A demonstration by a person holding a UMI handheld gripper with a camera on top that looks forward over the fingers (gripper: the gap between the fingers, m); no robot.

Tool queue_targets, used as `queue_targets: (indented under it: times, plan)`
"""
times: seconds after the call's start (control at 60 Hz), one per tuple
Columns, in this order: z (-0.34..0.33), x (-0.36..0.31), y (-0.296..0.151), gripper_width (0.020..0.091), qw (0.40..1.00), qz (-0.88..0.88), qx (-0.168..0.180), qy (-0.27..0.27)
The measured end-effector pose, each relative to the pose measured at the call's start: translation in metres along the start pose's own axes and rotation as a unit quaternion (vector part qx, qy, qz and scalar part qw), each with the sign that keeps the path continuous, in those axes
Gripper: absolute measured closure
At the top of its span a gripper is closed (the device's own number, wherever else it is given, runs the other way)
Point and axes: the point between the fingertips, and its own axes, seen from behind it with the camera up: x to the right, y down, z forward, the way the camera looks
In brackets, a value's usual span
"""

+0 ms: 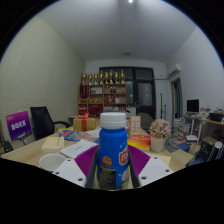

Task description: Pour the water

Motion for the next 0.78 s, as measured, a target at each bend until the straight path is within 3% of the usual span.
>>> queue_targets:
  times: [0.05, 0.1, 0.133, 0.15, 0.167, 0.433, 0.783]
  plan:
    - [0.002, 0.018, 0.000, 0.0444, 1.000, 0.000, -0.014, 0.004]
    - [-0.017, -0.006, 0.000, 0.0295, 1.000, -0.005, -0.027, 0.015]
    - [-0.026, -0.007, 0.001, 0.0258, 0.999, -0.011, -0.033, 0.015]
    - [-0.022, 0.018, 0.003, 0.0259, 0.999, -0.014, -0.036, 0.010]
    - [-0.034, -0.005, 0.002, 0.0263, 0.999, -0.017, -0.038, 0.014]
    - [-0.145, -0.032, -0.004, 0.0267, 0.998, -0.006, -0.063, -0.012]
    - [-0.323, -0.043, -0.019, 0.0267, 0.999, 0.022, -0.041, 0.026]
